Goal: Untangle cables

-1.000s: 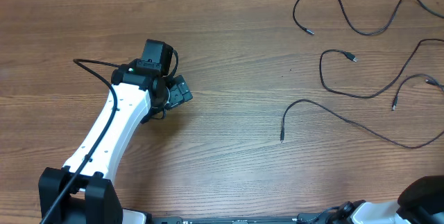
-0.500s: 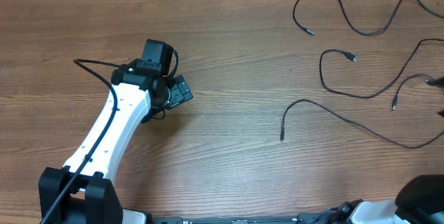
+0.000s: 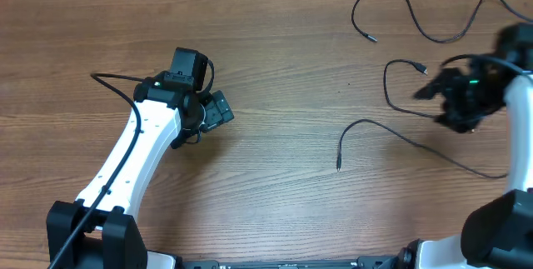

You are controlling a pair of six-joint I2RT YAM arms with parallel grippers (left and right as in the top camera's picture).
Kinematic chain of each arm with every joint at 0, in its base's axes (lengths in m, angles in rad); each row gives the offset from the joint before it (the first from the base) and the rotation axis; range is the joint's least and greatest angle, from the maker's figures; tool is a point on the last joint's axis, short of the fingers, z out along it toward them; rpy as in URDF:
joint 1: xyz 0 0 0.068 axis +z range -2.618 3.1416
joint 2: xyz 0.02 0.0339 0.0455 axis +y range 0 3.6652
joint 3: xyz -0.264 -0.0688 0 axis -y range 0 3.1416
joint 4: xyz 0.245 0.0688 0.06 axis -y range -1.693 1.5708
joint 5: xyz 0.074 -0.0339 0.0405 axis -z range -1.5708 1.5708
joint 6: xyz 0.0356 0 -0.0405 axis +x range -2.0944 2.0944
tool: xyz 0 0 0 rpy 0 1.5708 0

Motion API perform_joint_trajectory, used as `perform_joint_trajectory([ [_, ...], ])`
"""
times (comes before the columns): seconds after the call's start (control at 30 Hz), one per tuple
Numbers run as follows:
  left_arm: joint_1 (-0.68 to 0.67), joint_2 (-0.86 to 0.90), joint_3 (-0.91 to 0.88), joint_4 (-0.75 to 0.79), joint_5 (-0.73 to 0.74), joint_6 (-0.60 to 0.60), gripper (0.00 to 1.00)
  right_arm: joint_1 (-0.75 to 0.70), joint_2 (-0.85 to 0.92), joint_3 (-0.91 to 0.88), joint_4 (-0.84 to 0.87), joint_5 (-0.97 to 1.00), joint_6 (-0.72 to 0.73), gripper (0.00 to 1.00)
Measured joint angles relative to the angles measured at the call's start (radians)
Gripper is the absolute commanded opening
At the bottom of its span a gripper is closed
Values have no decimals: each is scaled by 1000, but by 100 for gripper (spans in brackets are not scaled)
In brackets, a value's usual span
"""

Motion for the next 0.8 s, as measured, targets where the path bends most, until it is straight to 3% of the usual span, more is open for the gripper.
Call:
perform_joint_trajectory([
  [0.37,0,0,-1,-4,6,0,100,254,0,-250,286,158,345,64],
  [0.8,0,0,-1,-10,6,0,100,352,1,-366,489,234,501,64],
])
